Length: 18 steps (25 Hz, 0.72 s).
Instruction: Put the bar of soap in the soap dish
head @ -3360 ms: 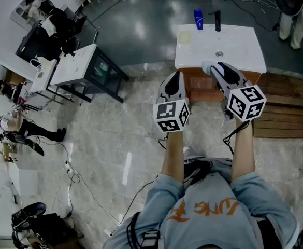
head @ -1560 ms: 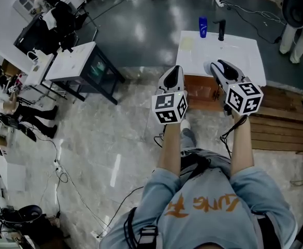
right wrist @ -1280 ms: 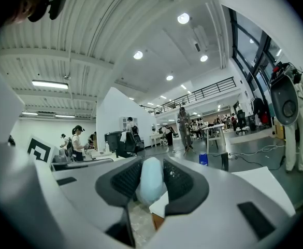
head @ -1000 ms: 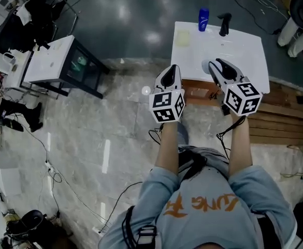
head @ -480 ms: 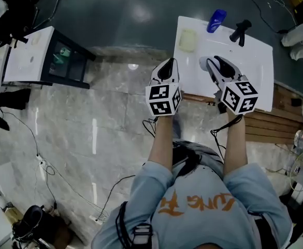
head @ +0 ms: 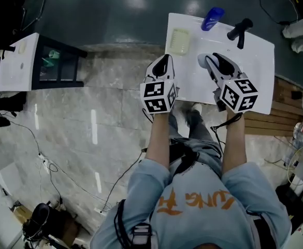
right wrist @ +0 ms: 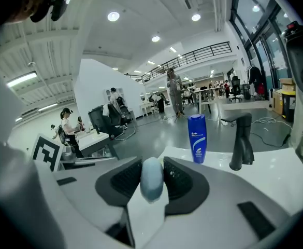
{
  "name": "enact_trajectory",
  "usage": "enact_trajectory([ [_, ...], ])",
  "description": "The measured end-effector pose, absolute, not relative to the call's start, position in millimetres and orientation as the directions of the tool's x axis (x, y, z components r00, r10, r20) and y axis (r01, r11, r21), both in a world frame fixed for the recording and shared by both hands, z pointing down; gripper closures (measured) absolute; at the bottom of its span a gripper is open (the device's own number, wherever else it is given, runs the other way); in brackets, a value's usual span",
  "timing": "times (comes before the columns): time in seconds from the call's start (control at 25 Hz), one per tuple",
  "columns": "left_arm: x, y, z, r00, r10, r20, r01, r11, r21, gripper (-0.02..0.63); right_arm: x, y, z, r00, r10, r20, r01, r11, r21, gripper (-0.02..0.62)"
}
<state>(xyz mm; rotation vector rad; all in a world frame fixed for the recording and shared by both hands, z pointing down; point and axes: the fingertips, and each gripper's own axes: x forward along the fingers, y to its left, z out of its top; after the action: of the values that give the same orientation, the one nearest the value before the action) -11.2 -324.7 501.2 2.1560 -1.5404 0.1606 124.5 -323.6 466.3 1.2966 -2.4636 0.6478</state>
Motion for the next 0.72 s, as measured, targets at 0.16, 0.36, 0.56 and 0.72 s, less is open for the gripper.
enact_trajectory([
  [0.16,-9,-326,515,0.318,-0.863,0.393,-0.928,-0.198,0.316,0.583,120,-335,481,-0.601,-0.647,0.468,-0.794,0.547,-0.264,0.451],
  [0.36,-16,-329,530,0.284,-0.864,0.416,-0.935,-0.154,0.318,0.583,109,-347,502,-0.639,-0.583,0.501,-0.755,0.599,-0.265,0.451],
  [0.56,-32,-336,542,0.254,-0.867,0.430,-0.937,-0.109,0.333,0.583,88,-365,517,-0.660,-0.518,0.544,-0.714,0.659,-0.238,0.451],
  [0.72,-39,-340,553,0.260,-0.857,0.445,-0.935,-0.107,0.339,0.583,70,-379,525,-0.673,-0.475,0.567,-0.680,0.698,-0.223,0.451],
])
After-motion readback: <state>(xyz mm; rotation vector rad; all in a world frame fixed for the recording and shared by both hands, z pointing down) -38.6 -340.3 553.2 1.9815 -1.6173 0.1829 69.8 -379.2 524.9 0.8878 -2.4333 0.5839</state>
